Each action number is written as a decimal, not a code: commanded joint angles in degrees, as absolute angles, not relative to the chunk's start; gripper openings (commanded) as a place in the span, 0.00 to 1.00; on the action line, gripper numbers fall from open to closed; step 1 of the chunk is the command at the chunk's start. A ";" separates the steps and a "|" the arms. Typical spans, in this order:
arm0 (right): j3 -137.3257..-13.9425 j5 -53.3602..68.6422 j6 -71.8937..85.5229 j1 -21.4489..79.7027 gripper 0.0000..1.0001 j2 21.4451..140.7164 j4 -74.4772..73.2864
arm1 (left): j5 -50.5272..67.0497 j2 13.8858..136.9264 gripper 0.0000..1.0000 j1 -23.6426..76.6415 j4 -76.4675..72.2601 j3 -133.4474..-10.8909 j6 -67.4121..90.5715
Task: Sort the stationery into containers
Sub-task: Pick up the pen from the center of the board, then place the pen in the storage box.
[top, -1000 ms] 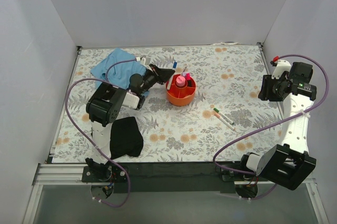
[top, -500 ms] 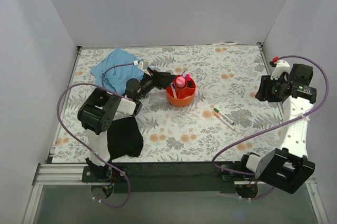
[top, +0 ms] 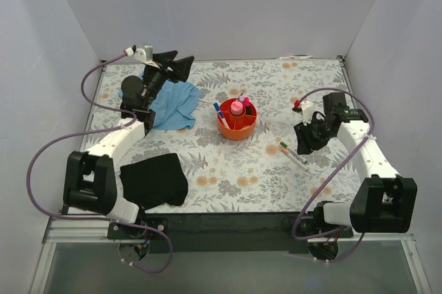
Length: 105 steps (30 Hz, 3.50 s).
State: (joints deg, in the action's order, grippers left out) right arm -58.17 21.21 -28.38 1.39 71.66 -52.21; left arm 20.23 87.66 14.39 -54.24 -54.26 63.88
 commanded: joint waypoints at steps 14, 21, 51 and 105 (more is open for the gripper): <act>-62.23 15.30 -22.94 5.97 0.48 89.99 -42.19 | 17.84 69.08 0.73 9.14 -20.04 -50.54 47.72; -61.96 11.25 -22.59 8.35 0.43 94.04 -39.02 | 17.31 69.43 0.73 9.14 -19.78 -50.01 47.11; -66.87 19.84 -21.11 10.46 0.01 86.59 -38.32 | 15.21 69.00 0.73 9.05 -20.04 -48.87 48.08; -46.41 12.83 -3.95 38.94 0.01 93.86 52.65 | 13.45 84.38 0.72 8.97 -10.46 -59.94 45.09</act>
